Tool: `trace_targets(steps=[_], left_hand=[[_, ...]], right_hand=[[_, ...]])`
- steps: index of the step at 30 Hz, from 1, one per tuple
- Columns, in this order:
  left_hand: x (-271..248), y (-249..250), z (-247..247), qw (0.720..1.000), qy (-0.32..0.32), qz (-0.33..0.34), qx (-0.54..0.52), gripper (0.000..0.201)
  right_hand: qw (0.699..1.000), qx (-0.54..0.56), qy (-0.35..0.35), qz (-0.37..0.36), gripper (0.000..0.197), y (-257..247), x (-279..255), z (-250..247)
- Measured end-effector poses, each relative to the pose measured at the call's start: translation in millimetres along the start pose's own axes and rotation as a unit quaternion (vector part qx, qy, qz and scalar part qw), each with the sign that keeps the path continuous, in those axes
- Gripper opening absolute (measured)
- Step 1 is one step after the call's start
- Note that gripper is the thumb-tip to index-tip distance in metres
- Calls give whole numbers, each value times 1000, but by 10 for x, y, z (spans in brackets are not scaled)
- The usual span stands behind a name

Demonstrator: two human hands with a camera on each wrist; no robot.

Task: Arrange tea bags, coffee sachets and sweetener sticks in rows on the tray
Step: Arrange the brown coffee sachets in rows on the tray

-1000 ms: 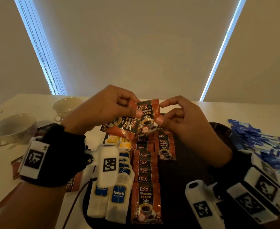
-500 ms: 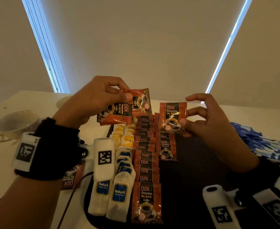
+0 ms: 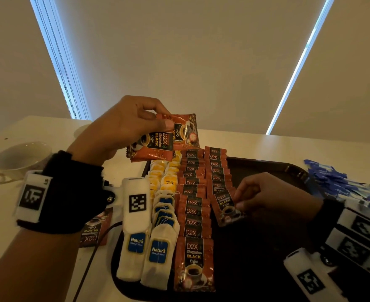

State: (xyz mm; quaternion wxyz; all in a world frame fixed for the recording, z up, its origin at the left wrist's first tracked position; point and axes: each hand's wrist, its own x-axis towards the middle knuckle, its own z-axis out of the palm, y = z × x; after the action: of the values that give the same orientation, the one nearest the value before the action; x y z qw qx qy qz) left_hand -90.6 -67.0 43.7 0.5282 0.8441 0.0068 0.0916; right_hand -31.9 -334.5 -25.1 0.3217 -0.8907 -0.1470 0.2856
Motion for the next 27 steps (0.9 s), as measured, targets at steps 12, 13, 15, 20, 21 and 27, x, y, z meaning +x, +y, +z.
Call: trace_targets(steps=[12, 13, 15, 20, 21, 27], left_hand=[[20, -16, 11, 1000, -8, -6, 8, 16], [20, -13, 14, 1000, -8, -6, 11, 16], [20, -12, 17, 1000, -6, -5, 14, 16], [21, -19, 18, 1000, -6, -7, 11, 15], [22, -20, 15, 1000, -5, -7, 9, 16], [41, -24, 18, 1000, -15, -5, 11, 14]], right_hand=[[997, -68, -12, 34, 9, -43, 163, 89], [997, -67, -11, 32, 9, -44, 177, 88], [998, -63, -3, 26, 9, -48, 207, 87], [998, -57, -1, 21, 9, -65, 235, 61], [998, -56, -1, 22, 9, -71, 225, 55], [989, -86, 86, -81, 14, -207, 64, 61]])
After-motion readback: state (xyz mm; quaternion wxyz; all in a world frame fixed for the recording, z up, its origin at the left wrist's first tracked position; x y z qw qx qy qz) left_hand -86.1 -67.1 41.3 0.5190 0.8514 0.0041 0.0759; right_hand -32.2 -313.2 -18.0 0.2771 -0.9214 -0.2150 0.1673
